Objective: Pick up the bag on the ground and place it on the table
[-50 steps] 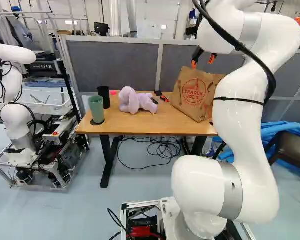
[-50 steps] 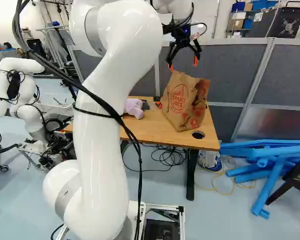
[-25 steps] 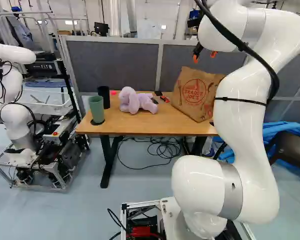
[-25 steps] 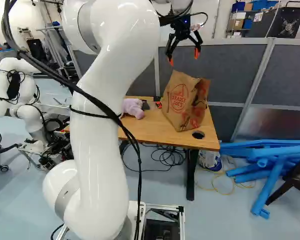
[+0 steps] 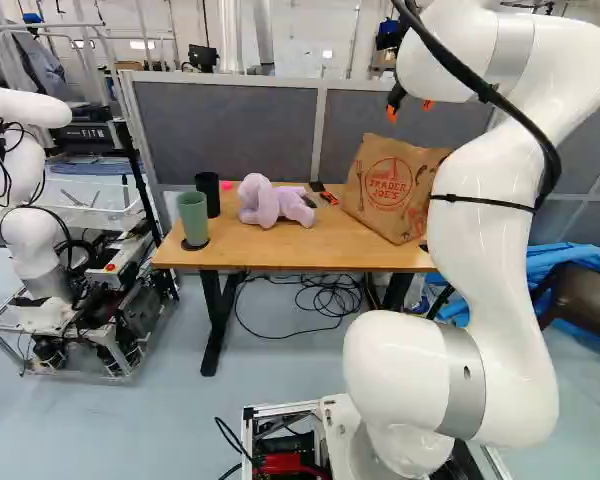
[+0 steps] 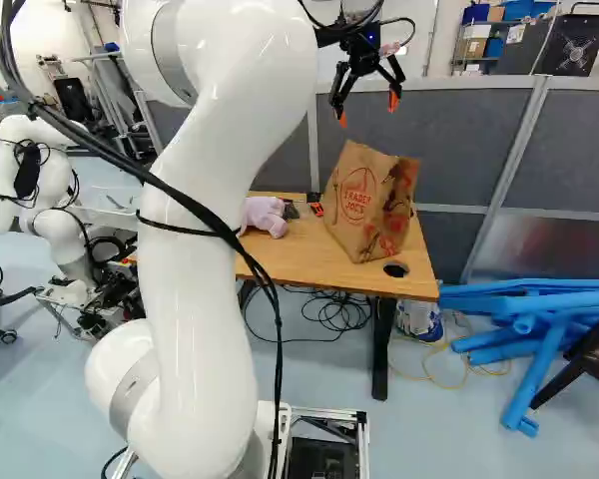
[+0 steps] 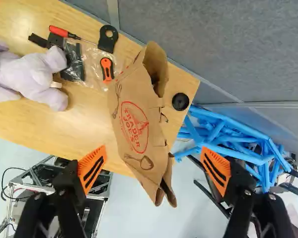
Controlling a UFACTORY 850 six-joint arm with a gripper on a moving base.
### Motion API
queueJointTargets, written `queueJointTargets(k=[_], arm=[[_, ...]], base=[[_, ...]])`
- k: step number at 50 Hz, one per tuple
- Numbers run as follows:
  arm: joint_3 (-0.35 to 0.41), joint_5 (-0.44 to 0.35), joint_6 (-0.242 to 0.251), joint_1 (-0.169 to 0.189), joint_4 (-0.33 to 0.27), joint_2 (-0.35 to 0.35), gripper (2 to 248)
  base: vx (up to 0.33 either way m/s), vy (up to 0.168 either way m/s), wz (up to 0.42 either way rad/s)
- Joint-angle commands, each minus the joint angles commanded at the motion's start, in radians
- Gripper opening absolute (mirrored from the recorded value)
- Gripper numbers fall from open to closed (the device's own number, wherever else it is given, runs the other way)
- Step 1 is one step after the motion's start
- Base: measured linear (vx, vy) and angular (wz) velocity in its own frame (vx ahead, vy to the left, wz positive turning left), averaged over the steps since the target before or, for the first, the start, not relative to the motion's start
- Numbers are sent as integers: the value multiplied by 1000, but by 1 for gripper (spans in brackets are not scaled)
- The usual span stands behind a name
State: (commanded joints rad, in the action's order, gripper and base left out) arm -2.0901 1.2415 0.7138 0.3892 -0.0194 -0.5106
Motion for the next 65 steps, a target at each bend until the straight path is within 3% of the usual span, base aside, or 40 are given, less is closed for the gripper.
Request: queueJointTargets(k=[39, 65], arm=[[6, -7, -2, -1, 0, 3, 247], [72, -76, -26, -14, 1, 29, 247]], base=[[0, 0, 0], [0, 0, 0]])
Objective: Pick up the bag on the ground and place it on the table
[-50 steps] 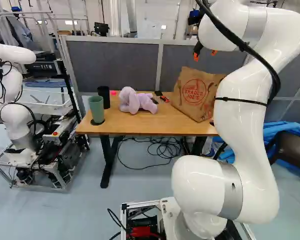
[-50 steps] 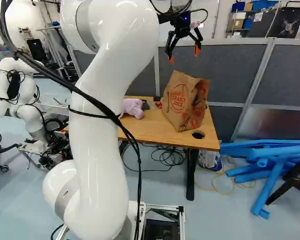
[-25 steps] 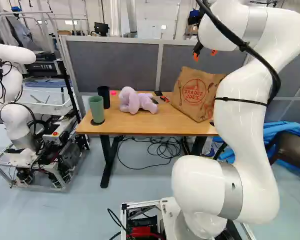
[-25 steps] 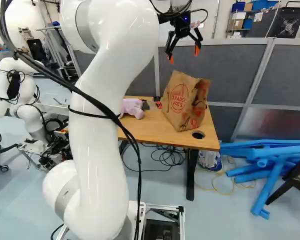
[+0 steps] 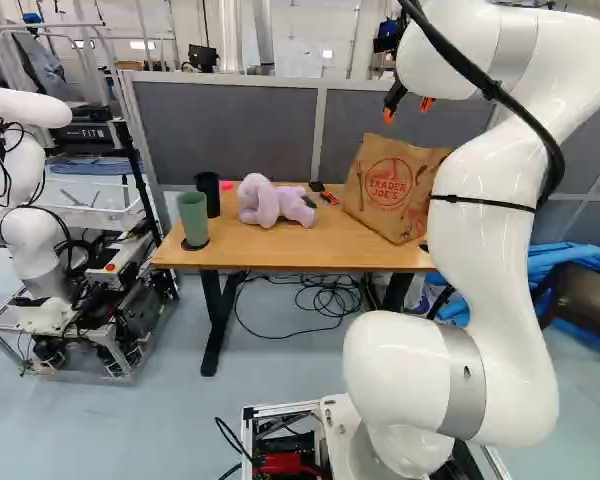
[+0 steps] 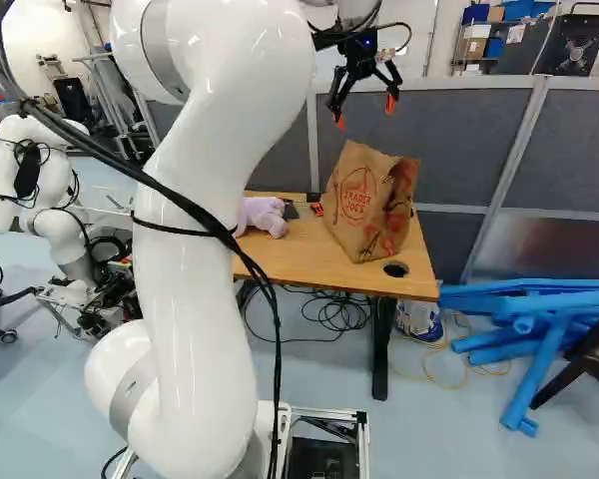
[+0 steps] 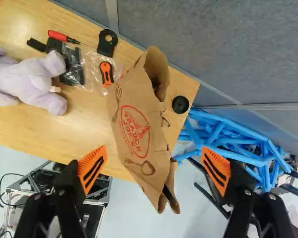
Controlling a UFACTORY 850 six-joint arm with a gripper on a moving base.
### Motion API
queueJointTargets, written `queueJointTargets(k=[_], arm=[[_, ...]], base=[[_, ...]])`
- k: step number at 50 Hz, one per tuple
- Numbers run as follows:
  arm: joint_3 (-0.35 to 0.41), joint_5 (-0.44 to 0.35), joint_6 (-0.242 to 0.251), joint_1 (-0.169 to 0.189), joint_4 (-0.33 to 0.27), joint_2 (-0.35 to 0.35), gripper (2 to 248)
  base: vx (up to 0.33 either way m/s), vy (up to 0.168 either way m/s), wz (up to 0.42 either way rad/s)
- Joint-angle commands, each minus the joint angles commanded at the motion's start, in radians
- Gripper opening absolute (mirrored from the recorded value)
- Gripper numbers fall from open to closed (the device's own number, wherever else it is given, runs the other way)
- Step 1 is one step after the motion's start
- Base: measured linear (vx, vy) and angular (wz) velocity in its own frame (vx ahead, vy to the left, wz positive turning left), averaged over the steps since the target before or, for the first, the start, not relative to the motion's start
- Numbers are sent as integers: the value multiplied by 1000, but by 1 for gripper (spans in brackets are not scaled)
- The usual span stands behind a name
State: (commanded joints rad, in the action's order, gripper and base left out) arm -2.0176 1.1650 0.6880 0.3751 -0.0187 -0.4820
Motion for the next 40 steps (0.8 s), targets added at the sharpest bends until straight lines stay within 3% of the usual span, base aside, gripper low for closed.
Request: queueJointTargets(k=[40], arm=[[243, -256, -87, -47, 2, 96, 247]], base=[[0, 0, 0]])
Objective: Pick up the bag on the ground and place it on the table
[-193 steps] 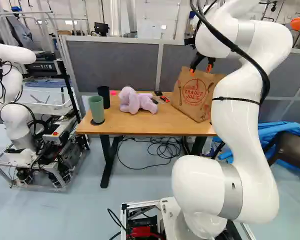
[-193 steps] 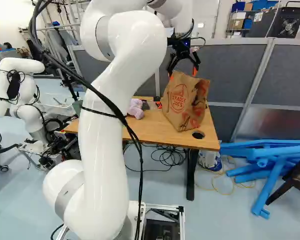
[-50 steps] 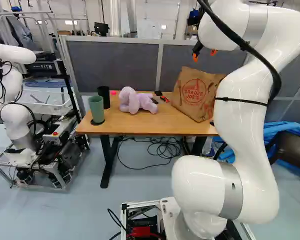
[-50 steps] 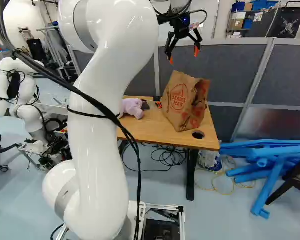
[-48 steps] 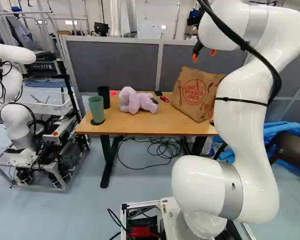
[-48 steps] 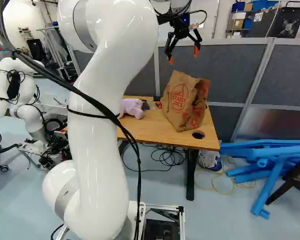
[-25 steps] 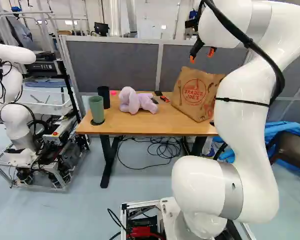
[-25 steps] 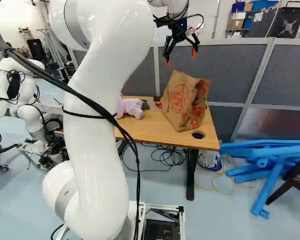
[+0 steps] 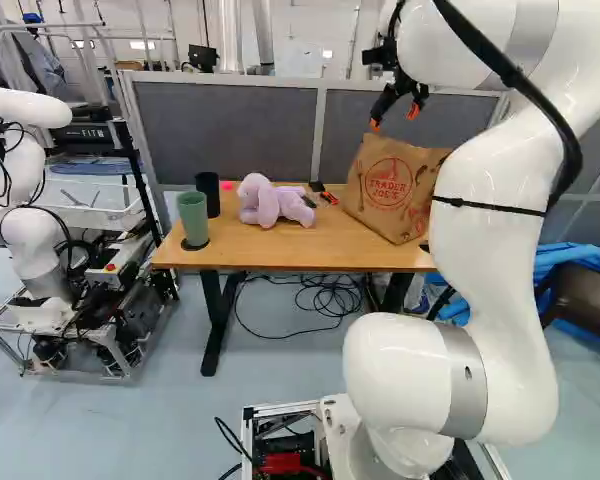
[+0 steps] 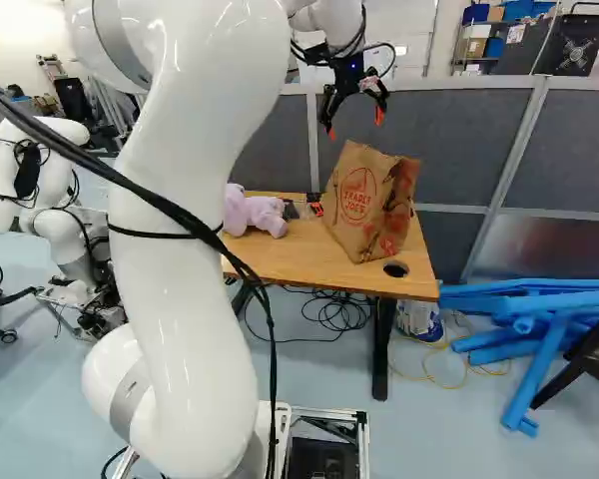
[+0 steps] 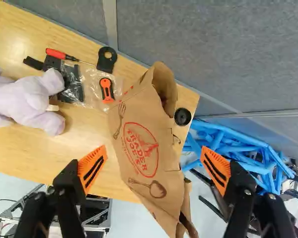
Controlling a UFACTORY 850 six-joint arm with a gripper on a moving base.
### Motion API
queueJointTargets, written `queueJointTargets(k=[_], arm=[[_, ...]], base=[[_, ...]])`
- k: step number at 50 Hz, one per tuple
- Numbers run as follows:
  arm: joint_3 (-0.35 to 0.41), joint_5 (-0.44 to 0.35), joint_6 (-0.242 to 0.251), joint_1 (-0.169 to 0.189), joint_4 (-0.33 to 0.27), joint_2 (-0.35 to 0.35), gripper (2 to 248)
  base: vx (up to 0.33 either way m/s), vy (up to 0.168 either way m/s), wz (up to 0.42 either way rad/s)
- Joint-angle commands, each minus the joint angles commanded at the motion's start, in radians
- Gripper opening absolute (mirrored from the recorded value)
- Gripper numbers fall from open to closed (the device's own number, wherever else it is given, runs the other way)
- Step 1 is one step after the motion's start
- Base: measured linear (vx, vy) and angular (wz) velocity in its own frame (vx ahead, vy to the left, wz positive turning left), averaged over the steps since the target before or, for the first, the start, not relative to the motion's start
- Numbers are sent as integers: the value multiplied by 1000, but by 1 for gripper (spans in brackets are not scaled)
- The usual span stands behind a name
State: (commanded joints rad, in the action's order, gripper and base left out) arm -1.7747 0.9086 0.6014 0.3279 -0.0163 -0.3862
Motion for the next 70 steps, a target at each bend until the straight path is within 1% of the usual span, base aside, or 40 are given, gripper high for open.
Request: queueJointTargets(k=[16, 32, 70], arm=[[144, -152, -51, -28, 1, 57, 247], [316, -333, -112, -61, 3, 124, 247], [808, -853, -288, -157, 8, 319, 247]], base=[[0, 0, 0], [0, 0, 0], [0, 0, 0]])
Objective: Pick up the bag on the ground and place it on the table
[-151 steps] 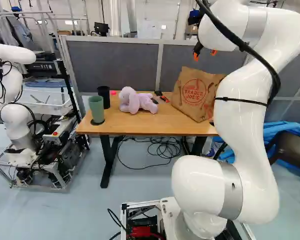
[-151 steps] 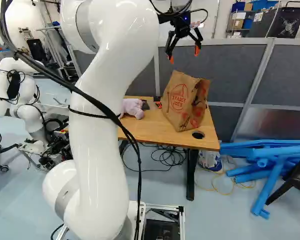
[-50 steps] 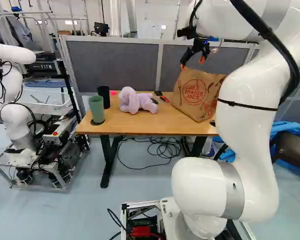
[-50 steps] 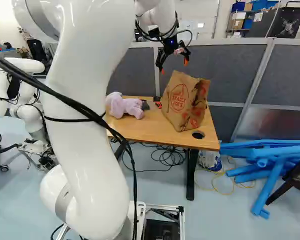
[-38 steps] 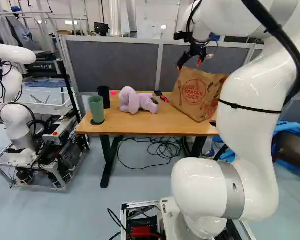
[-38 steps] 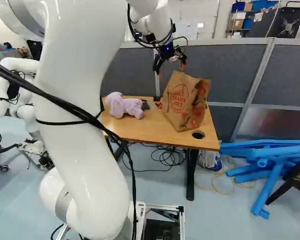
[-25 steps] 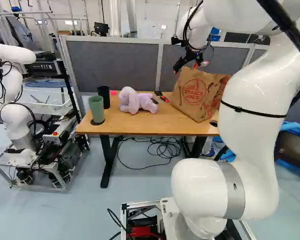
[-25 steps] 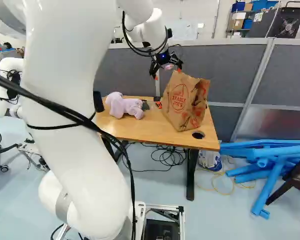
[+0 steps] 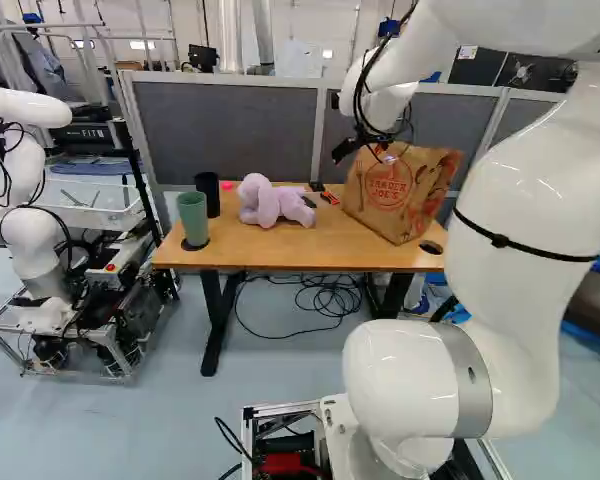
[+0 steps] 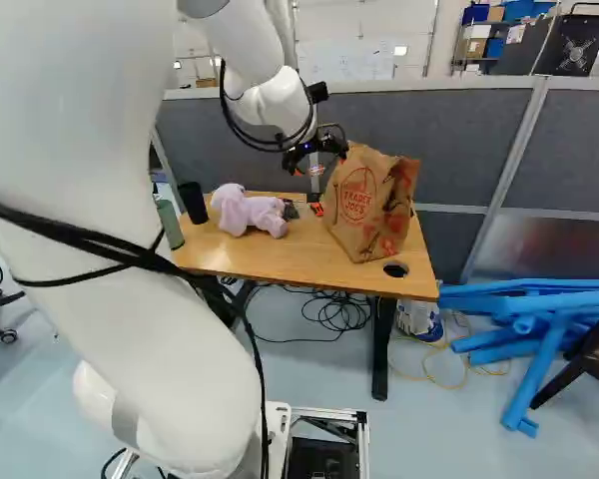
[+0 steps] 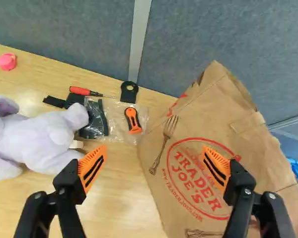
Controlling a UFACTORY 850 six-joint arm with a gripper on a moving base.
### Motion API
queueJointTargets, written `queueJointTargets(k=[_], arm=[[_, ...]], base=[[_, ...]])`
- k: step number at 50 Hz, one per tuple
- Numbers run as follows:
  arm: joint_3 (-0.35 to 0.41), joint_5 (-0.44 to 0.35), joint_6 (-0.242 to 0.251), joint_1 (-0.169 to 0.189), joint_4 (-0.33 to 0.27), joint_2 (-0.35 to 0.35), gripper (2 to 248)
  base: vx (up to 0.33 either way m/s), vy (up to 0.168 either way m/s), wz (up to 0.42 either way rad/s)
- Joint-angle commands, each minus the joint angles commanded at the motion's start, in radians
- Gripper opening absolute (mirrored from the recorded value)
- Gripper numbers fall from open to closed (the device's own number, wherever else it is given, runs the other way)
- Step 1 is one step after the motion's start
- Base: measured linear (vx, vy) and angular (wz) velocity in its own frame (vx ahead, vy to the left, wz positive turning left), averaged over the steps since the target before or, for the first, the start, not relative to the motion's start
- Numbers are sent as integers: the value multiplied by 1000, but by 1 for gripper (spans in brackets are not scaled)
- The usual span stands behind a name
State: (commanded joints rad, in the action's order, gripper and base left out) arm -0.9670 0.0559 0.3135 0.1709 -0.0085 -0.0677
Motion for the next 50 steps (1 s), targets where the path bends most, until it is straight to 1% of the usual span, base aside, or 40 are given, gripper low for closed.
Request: queueJointTargets(k=[22, 37, 50], arm=[[278, -294, -99, -54, 3, 110, 247], [434, -458, -155, -84, 4, 171, 247], [551, -582, -196, -107, 5, 217, 247]], base=[[0, 0, 0], [0, 0, 0], [0, 0, 0]])
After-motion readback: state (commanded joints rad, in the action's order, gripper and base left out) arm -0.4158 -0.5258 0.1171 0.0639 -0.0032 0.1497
